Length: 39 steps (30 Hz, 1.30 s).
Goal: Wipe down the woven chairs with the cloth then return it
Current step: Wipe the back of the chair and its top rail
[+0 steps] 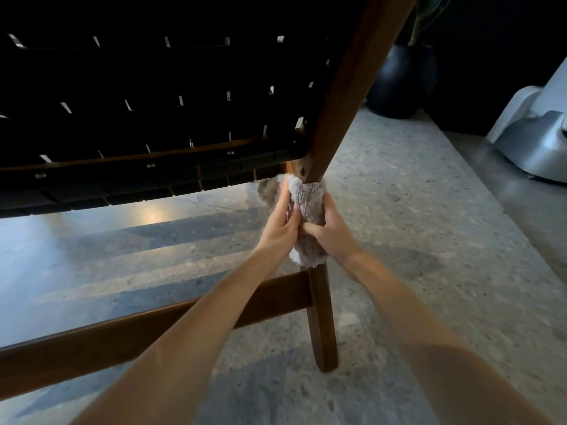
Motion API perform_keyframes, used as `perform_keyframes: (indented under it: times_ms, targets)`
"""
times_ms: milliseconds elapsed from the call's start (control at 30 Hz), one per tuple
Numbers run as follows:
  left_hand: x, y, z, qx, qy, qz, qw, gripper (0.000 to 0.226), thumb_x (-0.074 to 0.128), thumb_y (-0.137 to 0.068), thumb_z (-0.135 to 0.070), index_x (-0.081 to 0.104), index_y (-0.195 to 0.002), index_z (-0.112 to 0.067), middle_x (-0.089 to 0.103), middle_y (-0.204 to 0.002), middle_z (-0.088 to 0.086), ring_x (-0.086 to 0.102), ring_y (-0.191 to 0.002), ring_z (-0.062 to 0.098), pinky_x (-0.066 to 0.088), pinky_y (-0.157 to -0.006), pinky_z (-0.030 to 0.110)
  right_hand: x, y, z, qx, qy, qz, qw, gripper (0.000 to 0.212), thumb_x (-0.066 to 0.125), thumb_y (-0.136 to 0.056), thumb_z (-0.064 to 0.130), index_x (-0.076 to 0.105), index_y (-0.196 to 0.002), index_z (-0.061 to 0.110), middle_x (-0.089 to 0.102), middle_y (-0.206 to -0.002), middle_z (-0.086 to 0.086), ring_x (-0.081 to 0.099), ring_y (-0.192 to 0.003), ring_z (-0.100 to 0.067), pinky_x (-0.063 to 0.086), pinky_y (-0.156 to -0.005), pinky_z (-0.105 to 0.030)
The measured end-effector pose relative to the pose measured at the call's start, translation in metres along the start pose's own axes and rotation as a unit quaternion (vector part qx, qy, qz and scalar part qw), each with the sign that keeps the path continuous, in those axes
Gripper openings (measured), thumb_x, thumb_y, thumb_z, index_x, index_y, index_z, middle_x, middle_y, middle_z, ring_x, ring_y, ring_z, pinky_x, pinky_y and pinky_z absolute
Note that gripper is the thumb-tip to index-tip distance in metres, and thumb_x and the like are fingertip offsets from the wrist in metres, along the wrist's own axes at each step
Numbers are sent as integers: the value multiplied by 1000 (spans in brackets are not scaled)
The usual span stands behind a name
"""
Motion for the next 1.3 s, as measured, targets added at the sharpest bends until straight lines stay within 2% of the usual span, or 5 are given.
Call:
perform_keyframes:
  times_ms: [133, 300, 833, 1133, 1300]
  targets:
    - [-5, -10, -6, 37, 2, 2, 999, 61, 33, -101, -2, 6, -152, -22, 13, -158, -4, 19, -143, 9, 32, -103, 9, -3, -7, 8, -19, -33, 1, 999, 50, 43, -92, -2, 36, -135, 23, 58, -112, 1, 61, -88, 5, 50, -69, -9]
    - [1, -7, -1, 35, -26, -47, 998, 56, 36, -102, -11, 15, -152, -23, 24, -156, -3, 26, -142, 10, 27, -115, 30, 3, -5, -7, -18, -39, -25, 999, 41, 35, -99, 11, 35, -133, 33, 55, -111, 15, 57, -93, 10, 47, -73, -9]
    - [52, 116, 59, 48, -56, -148, 986, 59, 56, -92, -1, 41, -136, -36, 48, -134, -22, 42, -126, -9, 37, -102, 12, 8, 111, -103, 86, -106, -22, 990, 40, 31, -103, 8, 36, -135, 33, 57, -121, 20, 58, -109, 7, 48, -81, -10]
    - [92, 167, 99, -137, 34, -302, 943, 33, 57, -94, -16, 60, -126, -24, 67, -113, -13, 61, -104, -4, 51, -92, 21, 5, 125, -120, 143, -117, -18, 983, 51, 34, -102, 4, 29, -148, 24, 54, -137, -1, 54, -122, -7, 45, -102, -28]
    - [76, 134, 95, -133, 19, -243, 961, 19, 42, -101, -16, 62, -100, -16, 63, -90, -10, 61, -85, 6, 46, -72, 11, 11, 105, -106, 114, -66, -17, 991, 46, 40, -103, 21, 26, -146, 28, 51, -122, 23, 50, -104, 23, 40, -80, 0]
Point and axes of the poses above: each hand's wrist, its own y-axis away from the middle knuckle, its own x-axis out of the palm, z = x × y, the point moved 1 cm from there along -y, towards the middle knuckle
